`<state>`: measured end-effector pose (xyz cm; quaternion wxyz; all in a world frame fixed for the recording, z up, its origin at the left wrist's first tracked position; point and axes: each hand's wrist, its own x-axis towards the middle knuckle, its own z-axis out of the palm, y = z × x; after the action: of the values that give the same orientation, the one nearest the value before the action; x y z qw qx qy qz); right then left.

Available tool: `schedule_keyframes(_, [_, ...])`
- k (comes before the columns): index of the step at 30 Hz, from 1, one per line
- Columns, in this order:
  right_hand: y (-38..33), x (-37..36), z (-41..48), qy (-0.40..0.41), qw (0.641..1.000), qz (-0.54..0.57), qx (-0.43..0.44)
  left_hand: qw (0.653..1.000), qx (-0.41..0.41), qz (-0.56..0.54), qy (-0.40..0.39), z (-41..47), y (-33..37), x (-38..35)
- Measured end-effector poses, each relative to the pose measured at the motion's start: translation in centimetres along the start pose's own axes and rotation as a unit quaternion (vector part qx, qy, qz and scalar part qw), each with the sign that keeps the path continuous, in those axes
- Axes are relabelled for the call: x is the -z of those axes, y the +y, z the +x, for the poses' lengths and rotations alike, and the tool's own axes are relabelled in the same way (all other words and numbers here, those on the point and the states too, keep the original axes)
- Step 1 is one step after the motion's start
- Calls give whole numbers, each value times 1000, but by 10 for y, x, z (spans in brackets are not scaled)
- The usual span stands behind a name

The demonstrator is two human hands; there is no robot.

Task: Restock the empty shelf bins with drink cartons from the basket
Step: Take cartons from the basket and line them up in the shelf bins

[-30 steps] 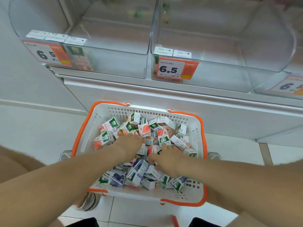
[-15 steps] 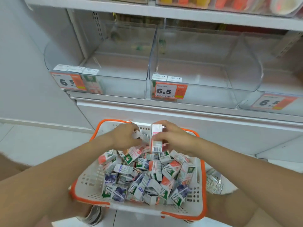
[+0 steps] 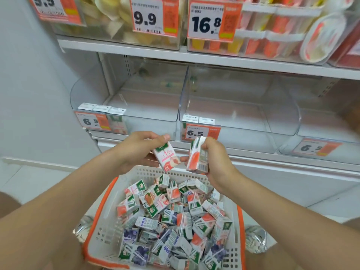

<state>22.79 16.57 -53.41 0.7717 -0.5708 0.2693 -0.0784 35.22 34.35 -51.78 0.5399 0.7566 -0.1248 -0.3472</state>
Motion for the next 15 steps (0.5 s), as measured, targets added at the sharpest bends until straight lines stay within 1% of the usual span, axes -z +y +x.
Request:
schedule_keyframes(1, [0,-4,0,18,998,-33,43,1000,-8,3,3,0,3,3])
schedule_keyframes(3, [-1,-13,0,57,983,-110,136,999,-28,23,17,-2,11,9])
schedule_keyframes(5, [-4,-23,0,54,962,-177,202,995,-68,66,37,-6,20,16])
schedule_keyframes(7, [-6,-34,2,36,946,-225,232,986,-114,102,58,-11,31,26])
schedule_keyframes(10, [-11,-51,11,59,923,-281,255,972,-170,131,97,-15,46,49])
schedule_keyframes(13, [-23,-67,15,66,916,-281,278,956,-196,153,158,-15,58,75])
schedule_keyframes(15, [-31,-79,20,56,917,-267,291,935,-206,182,226,-12,64,89])
